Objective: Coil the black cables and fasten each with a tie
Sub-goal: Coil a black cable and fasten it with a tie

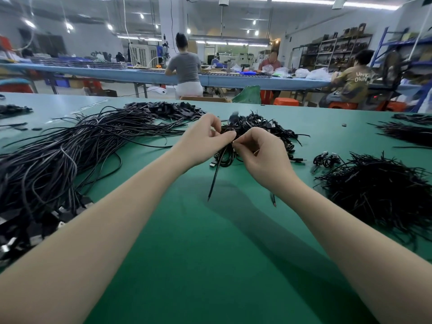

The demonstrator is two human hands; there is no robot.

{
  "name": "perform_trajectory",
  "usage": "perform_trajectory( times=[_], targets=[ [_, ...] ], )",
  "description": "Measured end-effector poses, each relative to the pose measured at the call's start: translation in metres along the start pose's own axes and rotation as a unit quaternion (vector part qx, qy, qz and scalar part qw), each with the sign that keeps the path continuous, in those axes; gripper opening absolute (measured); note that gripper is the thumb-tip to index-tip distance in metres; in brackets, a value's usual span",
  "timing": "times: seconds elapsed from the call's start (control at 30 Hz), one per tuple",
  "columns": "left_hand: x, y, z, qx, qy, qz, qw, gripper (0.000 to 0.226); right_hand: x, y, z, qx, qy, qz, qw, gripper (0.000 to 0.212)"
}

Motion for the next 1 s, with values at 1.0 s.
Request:
perform_trajectory(
  times=[1.0],
  targets=[
    [0.013, 0.021, -0.008, -0.190, 0.041, -0.237, 0.952, 0.012, -0.019, 0.038, -0.008, -0.169, -0.087, -0.159, 0.969, 0.008]
  ],
)
Point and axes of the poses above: each hand's wrist, its own z-axis towards the middle knuckle, its own x-axis out of the palm, y = z × x, the point moved 9 cm from there along z, towards the middle knuckle, and after that the axes turned 7 degrees about -z, right-handed, at the moved point
